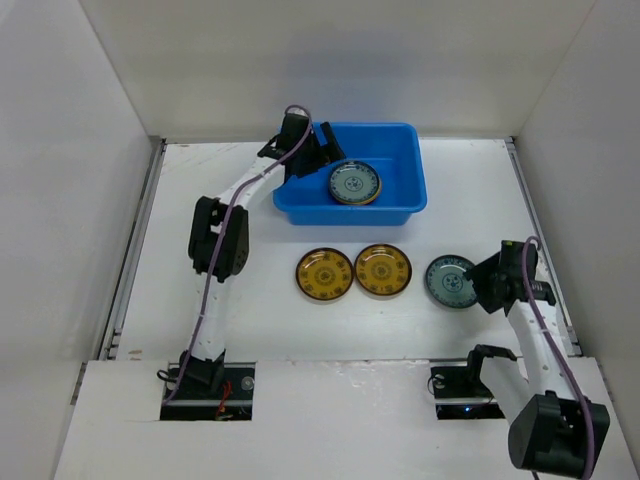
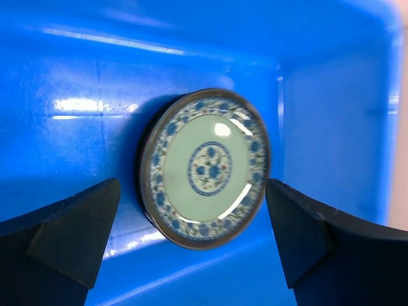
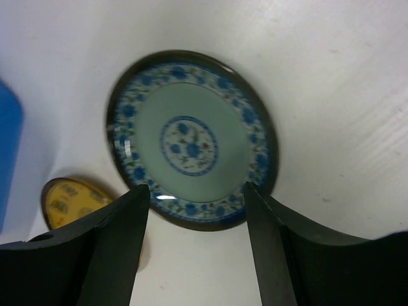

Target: Place the plates into the plastic bin on the countertop

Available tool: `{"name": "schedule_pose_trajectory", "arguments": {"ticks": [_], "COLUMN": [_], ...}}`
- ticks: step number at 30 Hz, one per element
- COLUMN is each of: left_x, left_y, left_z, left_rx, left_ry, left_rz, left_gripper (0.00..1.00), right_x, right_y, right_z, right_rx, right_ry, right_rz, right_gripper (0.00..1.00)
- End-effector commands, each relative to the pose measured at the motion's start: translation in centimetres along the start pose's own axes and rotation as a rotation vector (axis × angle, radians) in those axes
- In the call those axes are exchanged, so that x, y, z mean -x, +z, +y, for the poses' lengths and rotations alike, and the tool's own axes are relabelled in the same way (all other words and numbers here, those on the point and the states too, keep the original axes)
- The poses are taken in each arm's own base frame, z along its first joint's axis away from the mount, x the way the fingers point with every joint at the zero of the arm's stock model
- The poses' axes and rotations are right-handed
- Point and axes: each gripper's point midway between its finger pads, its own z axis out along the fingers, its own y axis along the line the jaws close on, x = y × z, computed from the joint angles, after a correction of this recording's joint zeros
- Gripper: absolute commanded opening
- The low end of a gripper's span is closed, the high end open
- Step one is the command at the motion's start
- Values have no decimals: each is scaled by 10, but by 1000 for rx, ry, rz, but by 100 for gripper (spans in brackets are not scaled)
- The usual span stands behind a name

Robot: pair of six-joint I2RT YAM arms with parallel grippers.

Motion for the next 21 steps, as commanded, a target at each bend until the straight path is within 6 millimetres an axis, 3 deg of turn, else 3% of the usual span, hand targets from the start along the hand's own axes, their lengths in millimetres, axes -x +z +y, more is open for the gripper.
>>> {"name": "schedule_pose_trajectory", "arguments": {"ticks": [1, 7, 10, 21], "left_x": [82, 124, 136, 141], "left_y": [-82, -139, -160, -183], "left_z": [-73, -88, -87, -68], "left_rx": [-161, -207, -214, -196], "left_ry": [38, 9, -2, -50], "left_rz": [-203, -312, -350, -379], "left_gripper": [100, 100, 100, 100], "right_x": [-6, -21, -32, -51], "right_y": [0, -15, -11, 12], "right_z": [-15, -27, -34, -38], "right_rx": [-54, -102, -125, -100], "right_ry": [108, 249, 269, 337], "right_rz": [12, 45, 70, 112], "right_gripper": [66, 66, 67, 63]}}
